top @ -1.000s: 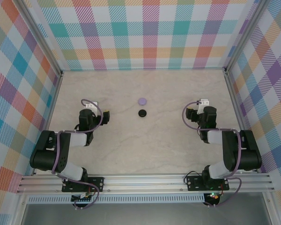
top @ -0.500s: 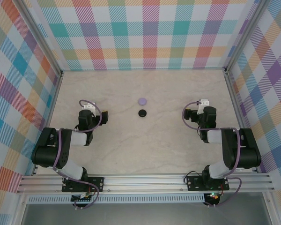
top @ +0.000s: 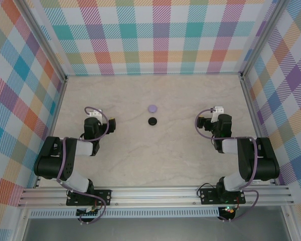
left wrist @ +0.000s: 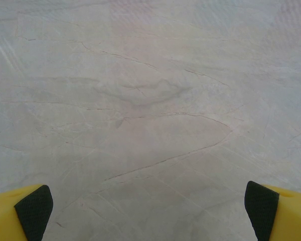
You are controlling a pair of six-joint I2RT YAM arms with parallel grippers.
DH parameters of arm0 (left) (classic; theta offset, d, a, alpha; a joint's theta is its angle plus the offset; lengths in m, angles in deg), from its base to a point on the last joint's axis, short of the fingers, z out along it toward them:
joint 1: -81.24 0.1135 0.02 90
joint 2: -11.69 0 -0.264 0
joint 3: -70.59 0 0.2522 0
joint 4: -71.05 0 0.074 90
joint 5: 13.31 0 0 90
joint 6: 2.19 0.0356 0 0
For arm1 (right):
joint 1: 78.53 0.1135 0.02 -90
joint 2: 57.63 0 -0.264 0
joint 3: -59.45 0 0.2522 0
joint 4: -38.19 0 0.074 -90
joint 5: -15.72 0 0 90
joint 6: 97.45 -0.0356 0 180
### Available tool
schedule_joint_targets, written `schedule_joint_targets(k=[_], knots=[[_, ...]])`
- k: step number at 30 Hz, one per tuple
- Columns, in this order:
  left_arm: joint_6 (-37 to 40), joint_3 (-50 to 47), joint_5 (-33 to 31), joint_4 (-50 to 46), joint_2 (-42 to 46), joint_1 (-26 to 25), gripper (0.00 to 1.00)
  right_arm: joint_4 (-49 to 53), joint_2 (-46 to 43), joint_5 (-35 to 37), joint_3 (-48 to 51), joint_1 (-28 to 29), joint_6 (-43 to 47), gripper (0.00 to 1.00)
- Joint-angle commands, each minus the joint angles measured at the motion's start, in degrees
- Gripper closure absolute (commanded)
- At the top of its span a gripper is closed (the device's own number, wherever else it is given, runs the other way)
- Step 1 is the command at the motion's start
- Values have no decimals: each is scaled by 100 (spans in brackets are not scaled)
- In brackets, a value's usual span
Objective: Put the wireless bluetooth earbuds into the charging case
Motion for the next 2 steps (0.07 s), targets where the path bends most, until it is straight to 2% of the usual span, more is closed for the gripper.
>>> schedule_joint_targets(k=[1,2], knots=[[-48,110,-40,82,-35,91,0,-226,23,-128,-53,-52,36,0],[-54,110,-38,89,-37,93,0,-234,22,-128,-53,-56,36,0]])
